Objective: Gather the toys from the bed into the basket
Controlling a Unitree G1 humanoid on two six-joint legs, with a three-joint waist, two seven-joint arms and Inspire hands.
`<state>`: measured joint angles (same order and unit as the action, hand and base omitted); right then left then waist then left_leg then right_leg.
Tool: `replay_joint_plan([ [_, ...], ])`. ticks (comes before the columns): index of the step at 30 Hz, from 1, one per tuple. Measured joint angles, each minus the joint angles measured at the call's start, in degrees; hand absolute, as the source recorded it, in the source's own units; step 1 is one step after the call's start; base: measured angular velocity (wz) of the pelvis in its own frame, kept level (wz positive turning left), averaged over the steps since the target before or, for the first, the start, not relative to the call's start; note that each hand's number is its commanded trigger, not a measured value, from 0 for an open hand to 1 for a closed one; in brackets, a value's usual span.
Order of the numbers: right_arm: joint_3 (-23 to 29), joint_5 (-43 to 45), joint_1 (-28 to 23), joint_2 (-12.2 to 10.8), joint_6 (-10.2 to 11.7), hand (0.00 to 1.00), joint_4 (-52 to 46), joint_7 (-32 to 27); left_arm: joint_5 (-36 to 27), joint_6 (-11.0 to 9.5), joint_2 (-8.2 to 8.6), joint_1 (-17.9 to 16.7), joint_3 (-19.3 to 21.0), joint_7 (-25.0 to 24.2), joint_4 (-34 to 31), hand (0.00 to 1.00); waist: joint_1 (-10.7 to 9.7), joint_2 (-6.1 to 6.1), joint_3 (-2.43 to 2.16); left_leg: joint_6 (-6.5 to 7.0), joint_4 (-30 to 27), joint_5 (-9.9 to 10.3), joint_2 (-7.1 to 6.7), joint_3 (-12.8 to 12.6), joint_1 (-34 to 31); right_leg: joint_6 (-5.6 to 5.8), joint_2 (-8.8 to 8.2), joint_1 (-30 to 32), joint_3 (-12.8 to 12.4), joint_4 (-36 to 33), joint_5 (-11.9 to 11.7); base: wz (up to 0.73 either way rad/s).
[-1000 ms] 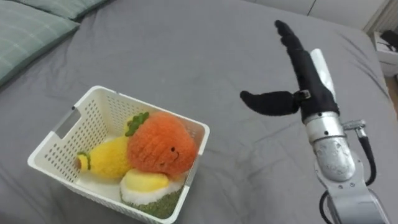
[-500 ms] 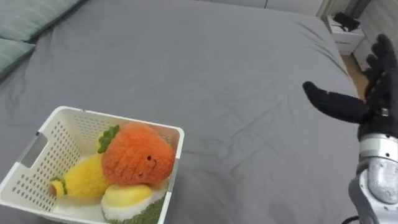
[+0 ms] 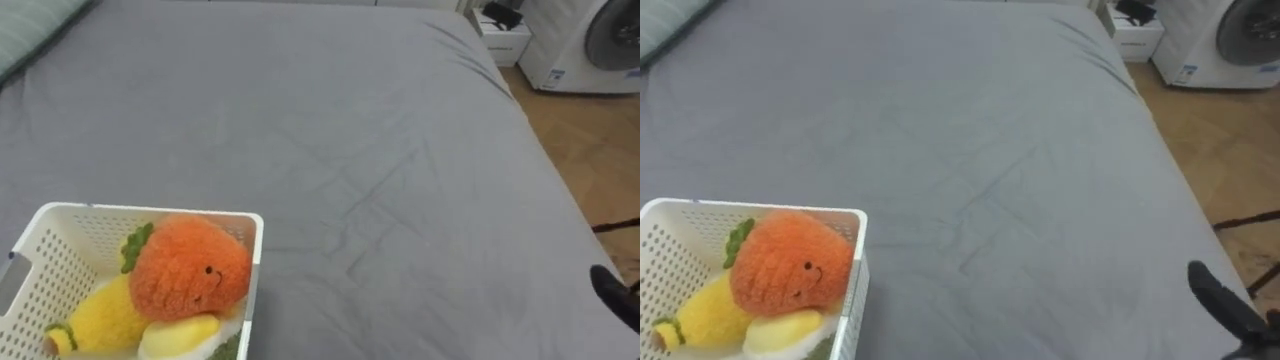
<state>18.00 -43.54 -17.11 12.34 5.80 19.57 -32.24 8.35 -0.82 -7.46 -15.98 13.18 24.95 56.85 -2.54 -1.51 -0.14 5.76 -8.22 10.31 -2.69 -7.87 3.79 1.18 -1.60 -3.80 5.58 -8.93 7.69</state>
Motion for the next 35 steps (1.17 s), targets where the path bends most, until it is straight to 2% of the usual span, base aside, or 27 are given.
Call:
replay_joint_plan([
  [4, 4.55, -6.28, 0.09, -1.2, 1.11, 0.0, 10.01, 0.41, -0.85, -0.82, -0.09, -0.27, 0.2, -0.11, 0.04, 0.0, -1.05, -0.13, -0.16, -0.13, -0.1, 0.35, 0.0, 0.02, 0.07, -0.07, 0.02, 0.19, -0.14, -0.05, 0.08, -0.02],
  [6, 5.9, -7.71, -0.17, -1.54, 1.15, 0.0, 18.62, 0.69, -1.57, -1.3, -0.14, -0.38, 0.37, -0.78, 0.68, 0.0, -1.82, -0.17, -0.15, -0.13, -0.09, 0.34, -0.01, 0.12, 0.22, -0.11, 0.05, -0.04, -0.16, -0.02, 0.15, 0.0],
  [13, 6.99, -8.03, -0.72, -2.15, 1.08, 0.0, 32.27, 0.36, -1.9, -1.28, -0.62, -0.51, 0.42, -3.83, 0.28, 0.0, -2.52, -0.74, 0.03, -0.18, -0.3, 0.37, -0.17, -0.03, -0.03, -0.06, -0.01, 0.85, -0.76, -0.85, 1.22, -0.02],
  [15, 6.98, -9.29, 0.11, -2.27, 0.81, 0.0, 38.52, 2.25, -2.04, -1.25, -0.76, -0.59, 0.68, -5.34, 0.05, 0.0, -2.36, -1.24, 0.03, -0.25, -0.4, 0.42, -0.15, 0.08, -0.06, -0.08, 0.01, 0.82, -0.71, -0.79, 1.31, 0.03],
  [18, 6.73, -7.43, 0.35, -3.3, -0.55, 0.0, 44.67, 7.19, -1.97, -1.22, -0.73, -0.33, 1.99, -6.5, 0.77, 0.0, -2.0, -1.15, -0.01, -0.26, -0.42, 0.41, -0.21, 0.45, -0.05, -0.1, -0.02, 0.58, -0.4, -0.78, 1.4, 0.05],
  [24, -0.32, 5.54, 2.01, -3.99, -5.53, 0.0, 49.77, 17.6, -0.82, -0.25, -0.45, -0.43, 2.43, -7.15, 1.84, 0.0, -1.33, -0.58, -0.06, -0.36, -0.33, 0.49, -0.13, 0.19, 0.1, -0.15, -0.01, 0.77, -0.09, -0.76, 1.42, -0.01],
  [28, -5.08, 12.22, 4.24, -3.89, -7.37, 0.0, 50.4, 22.4, -0.15, 1.07, -0.41, -0.15, 2.02, -7.93, 2.83, 0.0, 0.06, -0.56, -0.12, -0.36, -0.41, 0.48, -0.08, 0.25, 0.09, -0.23, -0.06, 0.57, 0.28, -0.75, 1.37, 0.01],
  [30, -8.4, 19.88, 7.06, -3.86, -8.5, 0.0, 51.88, 25.3, 0.17, 2.61, -0.28, -0.05, 1.19, -7.93, 2.84, 0.0, 0.36, -0.6, -0.09, -0.38, -0.53, 0.47, -0.06, 0.37, 0.18, -0.3, -0.09, 0.58, 0.56, -0.75, 1.32, 0.04],
  [33, -12.08, 25.09, 9.36, -3.85, -9.16, 0.0, 52.28, 27.76, 0.17, 3.36, 0.33, 0.57, 1.16, -7.9, 2.84, 0.0, 1.84, -0.65, -0.04, -0.39, -0.48, 0.47, -0.04, 0.47, 0.33, -0.3, -0.11, 0.36, 0.8, -0.61, 1.32, 0.02],
  [35, -12.62, 27.5, 9.99, -3.97, -9.5, 0.0, 52.51, 28.17, 0.15, 3.45, 0.81, 0.65, 1.12, -7.9, 2.84, 0.0, 2.65, -0.69, -0.02, -0.4, -0.45, 0.47, -0.05, 0.57, 0.27, -0.3, -0.11, 0.28, 0.94, -0.43, 1.32, 0.04],
])
